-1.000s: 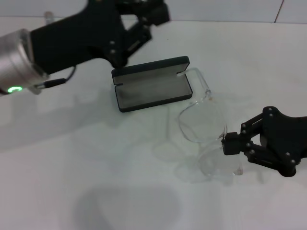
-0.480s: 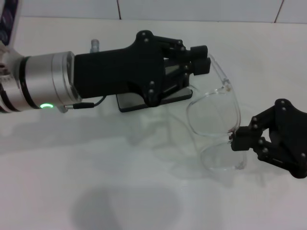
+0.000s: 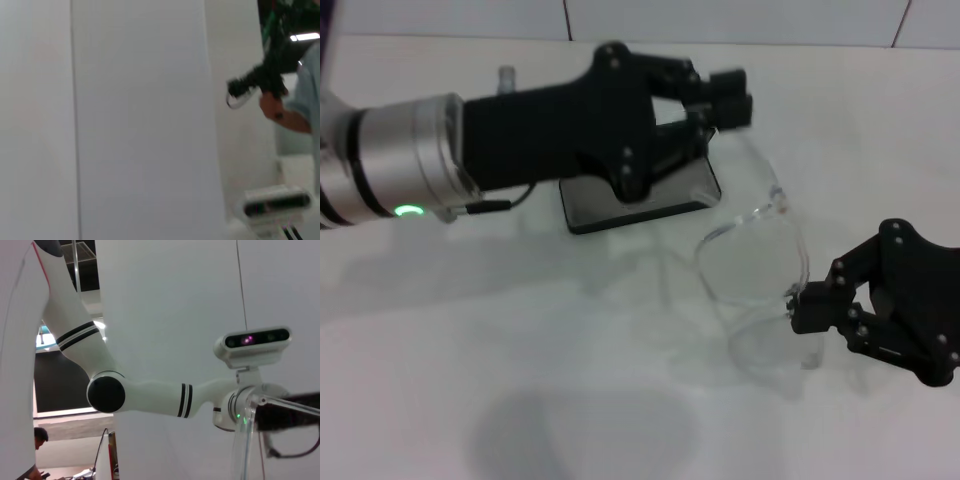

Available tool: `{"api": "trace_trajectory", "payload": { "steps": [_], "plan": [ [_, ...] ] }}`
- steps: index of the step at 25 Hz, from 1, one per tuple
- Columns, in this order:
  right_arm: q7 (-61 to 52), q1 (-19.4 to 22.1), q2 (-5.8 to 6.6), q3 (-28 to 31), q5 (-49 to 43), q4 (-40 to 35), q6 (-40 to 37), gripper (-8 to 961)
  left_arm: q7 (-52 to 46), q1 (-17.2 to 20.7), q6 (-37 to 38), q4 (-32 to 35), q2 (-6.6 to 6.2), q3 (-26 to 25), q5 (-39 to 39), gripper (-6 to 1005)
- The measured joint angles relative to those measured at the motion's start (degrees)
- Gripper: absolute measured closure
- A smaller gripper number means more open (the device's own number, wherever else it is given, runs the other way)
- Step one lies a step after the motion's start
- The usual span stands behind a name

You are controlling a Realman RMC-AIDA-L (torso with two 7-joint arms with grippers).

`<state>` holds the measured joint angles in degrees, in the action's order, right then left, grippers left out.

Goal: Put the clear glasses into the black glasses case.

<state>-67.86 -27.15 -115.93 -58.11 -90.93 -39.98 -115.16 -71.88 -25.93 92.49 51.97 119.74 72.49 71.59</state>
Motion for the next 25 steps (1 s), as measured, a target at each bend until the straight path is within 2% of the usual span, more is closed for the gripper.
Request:
{"api": "trace_trajectory", "payload": {
  "steps": [4,8,15,25],
  "plan": [
    [0.01,-0.13,0.0,-0.77,-0.03,-0.01,0.22,899,1.6,1.68,-0.02,-0.27,-0.02,-0.41,-5.7,853],
    [0.03,-0.19,0.01,-1.5,-0.03,-0.01,1.4,899,2.2,2.06,0.27,-0.37,0.02,1.35,-7.87,853],
    [0.07,-0.32,-0.08,-2.06,0.4,-0.38,1.72,899,2.06,1.12,0.09,-0.36,-0.04,8.15,-7.18,853],
    [1.28,-0.45,-0.09,-2.89,1.36,-0.68,1.24,900,1.95,0.38,-1.44,-2.36,-0.19,8.49,-5.69,853]
  ]
}}
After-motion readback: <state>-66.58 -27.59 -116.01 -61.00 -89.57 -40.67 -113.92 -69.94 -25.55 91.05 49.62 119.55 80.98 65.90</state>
